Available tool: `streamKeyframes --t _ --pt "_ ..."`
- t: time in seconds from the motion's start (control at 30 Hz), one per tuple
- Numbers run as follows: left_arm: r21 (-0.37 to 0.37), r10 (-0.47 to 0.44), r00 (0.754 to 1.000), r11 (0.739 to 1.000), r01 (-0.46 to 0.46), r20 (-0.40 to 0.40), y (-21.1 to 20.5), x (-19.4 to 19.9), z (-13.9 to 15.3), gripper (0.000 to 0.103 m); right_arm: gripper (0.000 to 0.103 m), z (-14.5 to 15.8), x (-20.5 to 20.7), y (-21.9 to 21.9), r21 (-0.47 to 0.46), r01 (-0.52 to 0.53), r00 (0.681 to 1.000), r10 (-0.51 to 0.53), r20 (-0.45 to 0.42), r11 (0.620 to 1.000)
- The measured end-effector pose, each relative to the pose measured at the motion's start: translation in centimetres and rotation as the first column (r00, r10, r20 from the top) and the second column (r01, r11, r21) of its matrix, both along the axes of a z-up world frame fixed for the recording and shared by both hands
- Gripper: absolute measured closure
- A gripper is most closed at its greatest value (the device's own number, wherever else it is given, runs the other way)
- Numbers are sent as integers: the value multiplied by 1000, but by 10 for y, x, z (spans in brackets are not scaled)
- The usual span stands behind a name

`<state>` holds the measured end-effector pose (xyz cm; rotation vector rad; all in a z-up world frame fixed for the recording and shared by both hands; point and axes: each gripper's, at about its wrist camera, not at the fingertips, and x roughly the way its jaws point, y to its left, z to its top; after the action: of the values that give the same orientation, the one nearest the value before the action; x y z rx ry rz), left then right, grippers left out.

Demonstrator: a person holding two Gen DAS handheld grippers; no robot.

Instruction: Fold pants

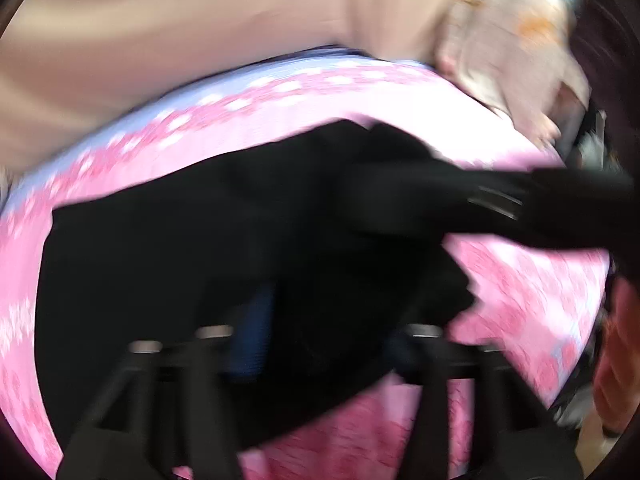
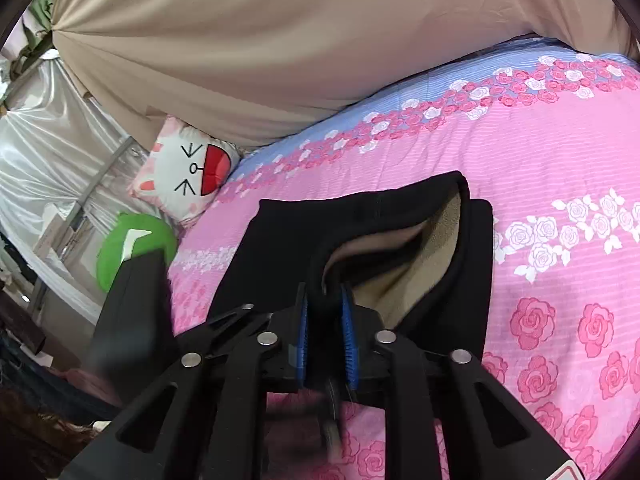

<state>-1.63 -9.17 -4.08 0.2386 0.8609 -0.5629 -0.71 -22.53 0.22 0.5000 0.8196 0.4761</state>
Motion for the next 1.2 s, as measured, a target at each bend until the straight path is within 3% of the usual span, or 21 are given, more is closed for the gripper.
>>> streamKeyframes --t 0.03,0.1,0.17,0.27,0.4,0.5,0.53,0.6,0.73,0.83,0.9,0.93,0.97,1.0,1.03,1.1,1.13,1.2 --pt "-80 4 999 997 -8 -47 15 12 4 85 81 1 -1 -2 4 8 1000 -8 3 1000" --pt "-186 28 995 982 -46 -100 44 29 14 90 67 5 -8 -7 31 34 999 -34 22 999" --pt "-227 102 993 967 -113 -63 73 35 30 91 64 12 -19 -13 -7 91 995 -91 51 996" --pt "-316 276 961 911 -266 -14 149 44 66 91 54 18 -34 -18 -127 188 981 -179 79 974" --pt "-337 509 860 818 -467 43 252 39 99 91 51 9 -37 6 -269 176 984 -161 74 947" --pt "-289 661 744 734 -614 98 318 23 108 91 41 -2 -28 50 -379 94 995 -70 77 921" --pt "-265 714 690 693 -671 118 342 16 107 91 40 -5 -26 66 -414 65 996 -33 84 908" --pt "-242 763 639 641 -729 98 374 11 97 91 37 -13 -17 106 -473 -17 994 65 86 881" --pt "-224 779 626 603 -765 -40 410 14 54 91 36 -26 -8 176 -592 -133 972 221 80 795" --pt "-210 782 621 599 -773 -53 411 12 37 91 34 -40 4 214 -667 -186 955 294 51 721" --pt "-230 780 625 601 -765 -41 411 8 36 91 34 -48 11 224 -684 -198 950 308 41 702" --pt "-238 779 626 600 -763 -44 412 8 36 91 34 -51 15 223 -678 -195 951 306 47 709" --pt "-248 777 627 599 -762 -51 415 8 36 91 52 -51 19 221 -646 -203 953 301 44 736" --pt "-254 775 629 598 -760 -56 419 7 34 90 91 -49 22 215 -626 -198 957 286 41 754" --pt "-259 773 631 598 -758 -63 421 8 32 90 91 -44 28 207 -617 -172 968 248 39 768" --pt "-262 769 636 601 -755 -69 421 9 29 90 92 -24 38 179 -485 -146 981 189 39 862" --pt "-268 766 638 601 -753 -75 422 8 28 89 92 -9 37 167 -442 -112 985 158 69 890" --pt "-275 765 637 596 -755 -91 426 7 25 88 91 15 30 161 -415 -88 981 152 124 906"
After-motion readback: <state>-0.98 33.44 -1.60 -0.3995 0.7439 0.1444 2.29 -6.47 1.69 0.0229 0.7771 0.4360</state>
